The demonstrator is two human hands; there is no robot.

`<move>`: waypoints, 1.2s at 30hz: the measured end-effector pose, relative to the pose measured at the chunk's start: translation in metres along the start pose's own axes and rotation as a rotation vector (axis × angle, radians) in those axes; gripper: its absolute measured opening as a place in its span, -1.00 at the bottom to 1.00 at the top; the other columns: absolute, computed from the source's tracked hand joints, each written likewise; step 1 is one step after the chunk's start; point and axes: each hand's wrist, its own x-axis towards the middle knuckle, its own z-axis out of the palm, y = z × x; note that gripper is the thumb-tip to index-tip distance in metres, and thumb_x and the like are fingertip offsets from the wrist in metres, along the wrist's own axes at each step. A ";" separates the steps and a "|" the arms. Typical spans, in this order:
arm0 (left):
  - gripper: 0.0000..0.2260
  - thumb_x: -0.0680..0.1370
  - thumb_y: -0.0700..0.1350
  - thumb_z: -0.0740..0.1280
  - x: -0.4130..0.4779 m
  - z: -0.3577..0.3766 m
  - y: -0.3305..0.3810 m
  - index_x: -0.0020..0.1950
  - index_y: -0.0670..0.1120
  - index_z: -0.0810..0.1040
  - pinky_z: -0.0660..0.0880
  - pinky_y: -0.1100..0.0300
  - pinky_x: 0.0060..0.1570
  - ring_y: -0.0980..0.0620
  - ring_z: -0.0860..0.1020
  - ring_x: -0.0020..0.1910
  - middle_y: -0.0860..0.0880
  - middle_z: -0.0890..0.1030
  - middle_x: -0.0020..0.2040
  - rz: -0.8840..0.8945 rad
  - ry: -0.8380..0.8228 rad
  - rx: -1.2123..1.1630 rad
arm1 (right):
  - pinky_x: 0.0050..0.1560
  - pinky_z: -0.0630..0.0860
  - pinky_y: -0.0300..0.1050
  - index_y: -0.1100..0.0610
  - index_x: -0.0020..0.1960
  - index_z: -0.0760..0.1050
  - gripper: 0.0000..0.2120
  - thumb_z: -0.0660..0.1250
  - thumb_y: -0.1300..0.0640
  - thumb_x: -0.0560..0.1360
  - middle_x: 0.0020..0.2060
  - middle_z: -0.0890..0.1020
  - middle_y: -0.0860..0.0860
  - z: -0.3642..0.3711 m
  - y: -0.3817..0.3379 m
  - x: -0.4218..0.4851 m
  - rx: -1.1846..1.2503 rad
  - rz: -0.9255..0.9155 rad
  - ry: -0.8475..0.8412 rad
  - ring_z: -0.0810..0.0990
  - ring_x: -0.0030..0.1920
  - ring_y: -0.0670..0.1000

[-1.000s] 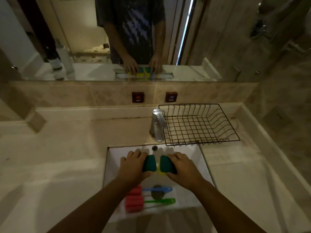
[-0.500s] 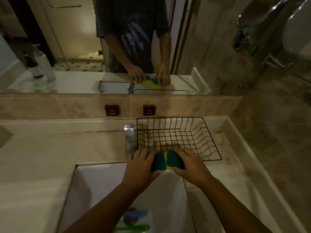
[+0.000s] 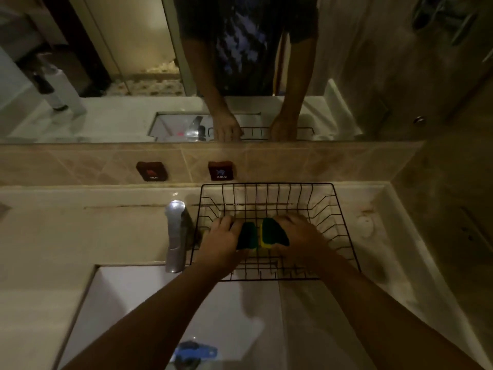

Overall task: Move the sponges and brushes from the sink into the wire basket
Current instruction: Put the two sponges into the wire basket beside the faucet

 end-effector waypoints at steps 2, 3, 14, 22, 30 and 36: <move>-0.39 0.50 0.15 0.40 0.015 0.005 -0.002 0.48 0.03 0.30 0.41 -0.11 0.36 -0.08 0.31 0.40 -0.04 0.38 0.42 -0.016 -0.017 -0.014 | 0.29 0.45 0.12 0.02 0.45 0.26 -0.30 0.42 -0.12 0.41 0.34 0.42 0.06 0.006 0.004 0.014 -0.001 0.005 0.008 0.42 0.30 0.13; -0.41 0.50 0.14 0.40 0.021 0.008 -0.003 0.48 0.02 0.32 0.40 -0.13 0.38 -0.09 0.30 0.42 -0.04 0.38 0.42 -0.014 -0.018 -0.008 | 0.30 0.44 0.12 0.03 0.46 0.26 -0.30 0.43 -0.10 0.40 0.35 0.40 0.07 0.007 0.006 0.022 -0.008 0.007 0.004 0.41 0.31 0.14; -0.36 0.55 0.00 0.37 0.079 0.028 -0.013 0.57 -0.01 0.19 0.12 -0.06 0.53 -0.12 0.18 0.52 -0.05 0.28 0.54 -0.053 0.001 0.044 | 0.20 0.52 0.14 0.09 0.43 0.31 -0.31 0.48 -0.04 0.38 0.31 0.36 0.13 0.025 0.026 0.069 -0.084 -0.013 0.045 0.43 0.26 0.20; -0.41 0.55 -0.01 0.37 0.092 0.039 -0.016 0.54 -0.03 0.27 0.11 -0.08 0.56 -0.13 0.19 0.53 -0.07 0.30 0.54 -0.039 -0.031 0.020 | 0.25 0.47 0.16 0.11 0.42 0.33 -0.35 0.45 -0.01 0.41 0.31 0.40 0.13 0.034 0.029 0.076 -0.085 -0.052 0.073 0.37 0.32 0.18; -0.43 0.60 -0.07 0.29 0.093 0.043 -0.018 0.58 -0.03 0.18 0.03 -0.17 0.57 -0.16 0.08 0.58 -0.08 0.21 0.58 -0.028 -0.047 0.083 | 0.29 0.44 0.15 0.10 0.42 0.32 -0.35 0.46 0.03 0.40 0.31 0.41 0.13 0.035 0.027 0.077 -0.053 -0.049 0.080 0.39 0.30 0.18; -0.44 0.59 -0.07 0.32 0.095 0.044 -0.021 0.56 -0.03 0.22 0.10 -0.12 0.56 -0.12 0.15 0.56 -0.06 0.27 0.56 -0.027 -0.015 0.032 | 0.31 0.39 0.11 0.07 0.44 0.31 -0.36 0.43 0.00 0.42 0.32 0.40 0.09 0.035 0.028 0.080 -0.101 -0.069 0.074 0.35 0.34 0.15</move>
